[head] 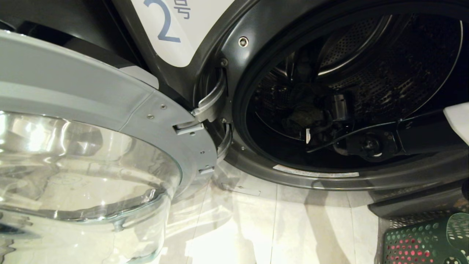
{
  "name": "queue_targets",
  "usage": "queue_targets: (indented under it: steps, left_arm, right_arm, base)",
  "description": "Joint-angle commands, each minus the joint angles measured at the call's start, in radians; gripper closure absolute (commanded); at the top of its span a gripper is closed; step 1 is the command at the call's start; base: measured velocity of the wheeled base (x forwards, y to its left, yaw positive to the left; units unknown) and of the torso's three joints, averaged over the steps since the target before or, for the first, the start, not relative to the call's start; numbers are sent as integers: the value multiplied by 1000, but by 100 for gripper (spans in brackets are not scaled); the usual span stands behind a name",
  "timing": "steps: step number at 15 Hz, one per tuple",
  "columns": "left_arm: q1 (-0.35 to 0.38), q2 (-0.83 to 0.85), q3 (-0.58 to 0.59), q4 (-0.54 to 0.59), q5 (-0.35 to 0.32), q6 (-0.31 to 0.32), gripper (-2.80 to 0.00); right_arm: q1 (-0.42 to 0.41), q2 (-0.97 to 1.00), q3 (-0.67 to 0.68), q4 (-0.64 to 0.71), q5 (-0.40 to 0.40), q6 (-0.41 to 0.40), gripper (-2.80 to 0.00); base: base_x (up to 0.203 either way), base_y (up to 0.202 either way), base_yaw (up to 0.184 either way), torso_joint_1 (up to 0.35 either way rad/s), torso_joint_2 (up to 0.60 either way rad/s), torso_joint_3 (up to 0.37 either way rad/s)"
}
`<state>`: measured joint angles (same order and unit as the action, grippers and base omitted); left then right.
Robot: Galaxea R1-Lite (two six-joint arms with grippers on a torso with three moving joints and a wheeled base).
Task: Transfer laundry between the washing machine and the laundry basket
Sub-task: Pick a cloth and place it into the basket
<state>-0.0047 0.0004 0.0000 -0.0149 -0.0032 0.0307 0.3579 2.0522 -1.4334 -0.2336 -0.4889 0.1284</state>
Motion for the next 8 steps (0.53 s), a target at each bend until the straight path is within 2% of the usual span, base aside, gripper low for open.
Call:
queue_targets:
  steps: [1,4,8]
  left_arm:
    - [0,0,6,0,0,0,0]
    - [0,0,6,0,0,0,0]
    - [0,0,6,0,0,2,0]
  right_arm:
    - [0,51,-57,3,-22,3,-280]
    - [-2,127,-160,8,-35,3,-280]
    - [-12,196,-235,60,-33,18,-280]
  base:
    - [0,0,0,0,0,0]
    - [0,0,0,0,0,0]
    - [0,0,0,0,0,0]
